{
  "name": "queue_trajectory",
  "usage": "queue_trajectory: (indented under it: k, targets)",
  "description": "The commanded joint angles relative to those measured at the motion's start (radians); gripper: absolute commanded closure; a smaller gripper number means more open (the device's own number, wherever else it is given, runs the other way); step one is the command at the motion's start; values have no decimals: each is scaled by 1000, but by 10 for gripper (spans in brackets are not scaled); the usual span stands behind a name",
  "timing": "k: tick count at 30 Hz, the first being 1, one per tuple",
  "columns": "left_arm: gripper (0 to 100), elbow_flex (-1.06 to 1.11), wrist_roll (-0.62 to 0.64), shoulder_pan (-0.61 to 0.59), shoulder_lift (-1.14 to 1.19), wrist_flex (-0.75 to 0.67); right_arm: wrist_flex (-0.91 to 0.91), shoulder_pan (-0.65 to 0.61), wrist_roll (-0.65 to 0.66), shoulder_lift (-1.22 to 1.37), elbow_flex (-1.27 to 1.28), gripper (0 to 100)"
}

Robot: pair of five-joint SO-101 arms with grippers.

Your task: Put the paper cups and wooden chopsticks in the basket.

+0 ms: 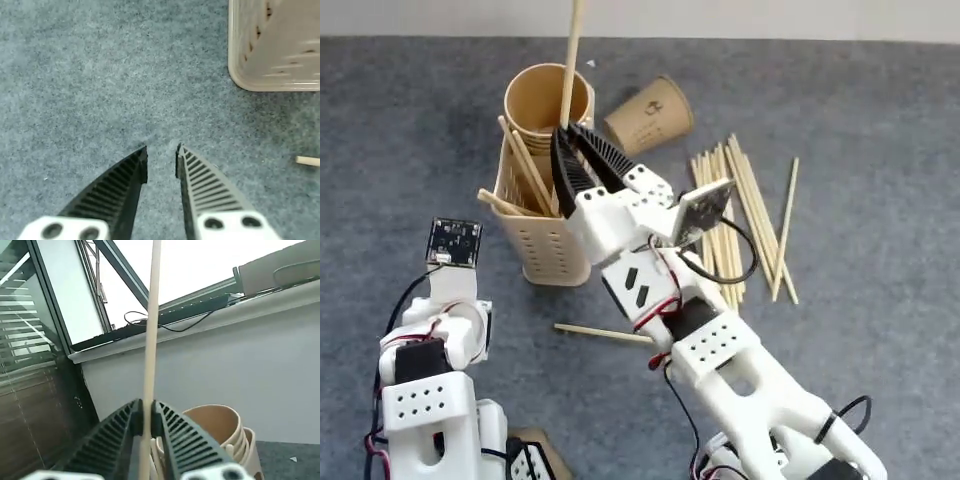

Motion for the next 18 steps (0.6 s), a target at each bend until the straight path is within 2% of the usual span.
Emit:
queue_trajectory:
  k: [1,3,5,7,10,12,15,17,18]
  targets:
    - [874,-5,8,15,-10,-17,-8,-8,-9,-7,-54,827]
    - [874,-5,8,15,-10,-17,42,-8,-9,-8,-54,716]
    - [874,-5,8,15,-10,-17,116,-2,-2,-13,-71,665]
    - [874,-5,8,15,-10,-17,219,13,66,-48,-122,671]
    - [874,-5,8,15,-10,-17,450,105,115,-145,-245,704]
    - [874,-5,8,15,-10,-17,687,209,133,-203,-360,737]
    - [874,-5,8,10,-10,-17,1084,389,227,-217,-504,778]
    - [874,-12,8,10,-10,-17,1250,486,298,-165,-486,782]
    - [874,-12,8,10,-10,-18,1268,529,325,-131,-453,782]
